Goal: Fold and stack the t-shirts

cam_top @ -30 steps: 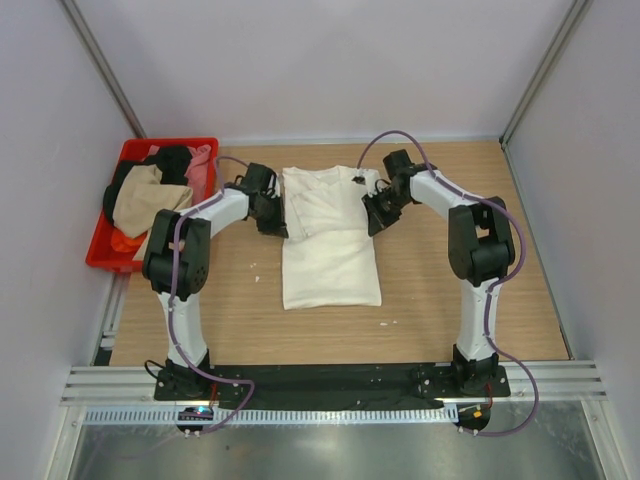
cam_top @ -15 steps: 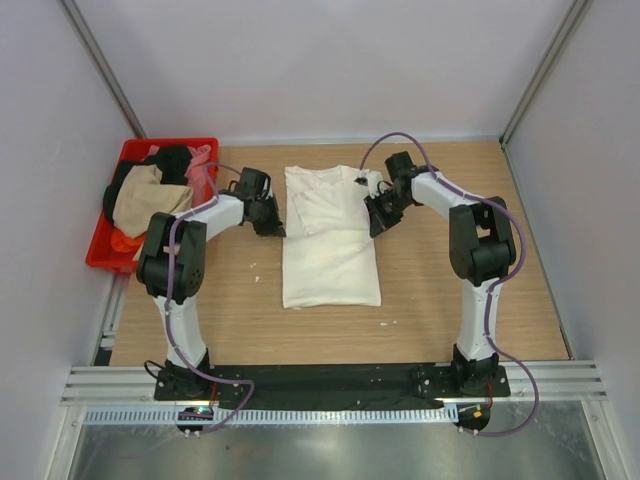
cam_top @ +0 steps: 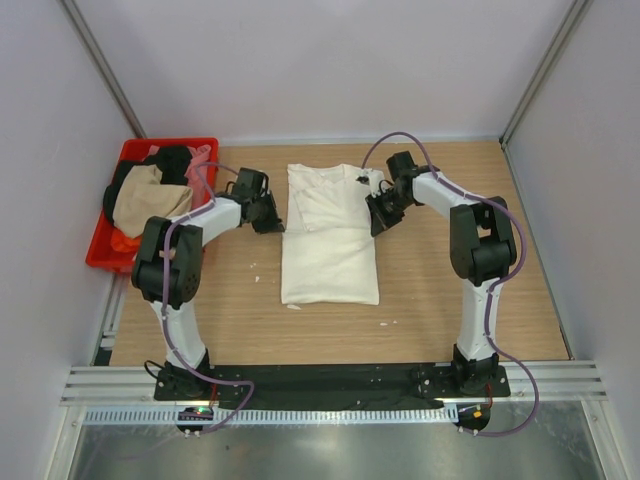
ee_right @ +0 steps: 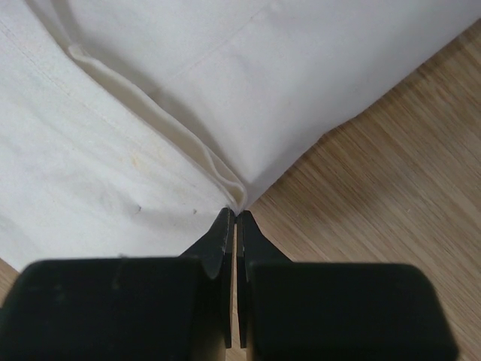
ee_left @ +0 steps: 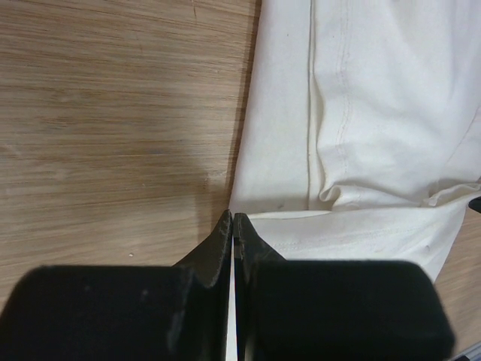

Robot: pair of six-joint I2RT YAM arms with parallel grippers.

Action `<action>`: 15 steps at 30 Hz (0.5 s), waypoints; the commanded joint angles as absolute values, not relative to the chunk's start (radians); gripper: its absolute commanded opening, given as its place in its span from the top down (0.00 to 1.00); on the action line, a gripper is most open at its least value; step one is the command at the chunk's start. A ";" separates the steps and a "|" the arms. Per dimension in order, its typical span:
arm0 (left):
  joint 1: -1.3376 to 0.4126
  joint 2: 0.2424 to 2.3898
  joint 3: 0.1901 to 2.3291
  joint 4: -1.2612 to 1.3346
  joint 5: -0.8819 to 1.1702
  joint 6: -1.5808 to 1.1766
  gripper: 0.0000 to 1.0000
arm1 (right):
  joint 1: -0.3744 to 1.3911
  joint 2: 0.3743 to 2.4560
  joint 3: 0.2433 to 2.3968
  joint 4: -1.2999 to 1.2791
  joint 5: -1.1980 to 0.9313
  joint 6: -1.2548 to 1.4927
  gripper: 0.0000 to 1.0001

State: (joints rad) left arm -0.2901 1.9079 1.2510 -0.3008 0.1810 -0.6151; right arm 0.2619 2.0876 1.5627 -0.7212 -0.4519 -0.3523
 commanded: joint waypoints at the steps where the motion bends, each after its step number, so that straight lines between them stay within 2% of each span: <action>1: -0.279 1.856 1.243 -0.241 0.140 -0.629 1.00 | 0.252 2.026 1.557 -0.696 -0.422 -0.342 0.99; 15: -0.279 1.786 1.166 -0.071 0.201 -0.669 1.00 | 0.250 1.931 1.500 -0.615 -0.414 -0.288 0.99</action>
